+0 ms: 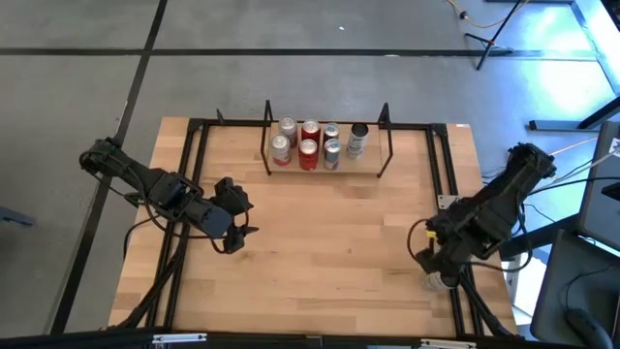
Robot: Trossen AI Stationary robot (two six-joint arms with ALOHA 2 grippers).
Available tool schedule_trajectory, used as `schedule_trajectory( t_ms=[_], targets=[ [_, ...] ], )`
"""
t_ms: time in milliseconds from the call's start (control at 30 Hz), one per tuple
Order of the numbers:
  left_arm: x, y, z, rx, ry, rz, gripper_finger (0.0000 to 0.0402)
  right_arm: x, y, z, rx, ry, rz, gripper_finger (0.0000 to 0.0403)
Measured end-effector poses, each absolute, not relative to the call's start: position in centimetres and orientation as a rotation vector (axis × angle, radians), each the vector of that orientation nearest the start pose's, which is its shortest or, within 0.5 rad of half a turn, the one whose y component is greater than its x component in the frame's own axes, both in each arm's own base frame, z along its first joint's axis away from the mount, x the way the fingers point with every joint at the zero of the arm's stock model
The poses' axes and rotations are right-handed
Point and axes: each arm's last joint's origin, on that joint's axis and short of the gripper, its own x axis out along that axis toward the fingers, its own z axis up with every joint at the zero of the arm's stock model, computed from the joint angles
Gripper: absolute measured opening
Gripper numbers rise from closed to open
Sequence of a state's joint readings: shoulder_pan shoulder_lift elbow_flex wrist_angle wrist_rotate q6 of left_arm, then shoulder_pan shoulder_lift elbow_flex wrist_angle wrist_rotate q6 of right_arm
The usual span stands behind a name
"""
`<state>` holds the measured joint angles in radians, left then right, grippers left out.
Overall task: Place canned beverage on shelf
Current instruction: Put the white soda can on the shelf aligned with the other white soda can
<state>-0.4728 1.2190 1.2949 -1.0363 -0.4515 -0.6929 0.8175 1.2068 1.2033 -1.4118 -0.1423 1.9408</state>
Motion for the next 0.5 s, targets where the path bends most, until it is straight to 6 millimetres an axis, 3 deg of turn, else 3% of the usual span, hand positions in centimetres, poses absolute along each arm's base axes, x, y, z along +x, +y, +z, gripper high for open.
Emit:
schedule_trajectory(
  t_ms=[500],
  targets=[
    [20.4,-9.0,35.3,-0.205,0.813,0.265,0.0291,11.1,17.3,28.9,1.066,1.629,-0.736,0.0335]
  ],
)
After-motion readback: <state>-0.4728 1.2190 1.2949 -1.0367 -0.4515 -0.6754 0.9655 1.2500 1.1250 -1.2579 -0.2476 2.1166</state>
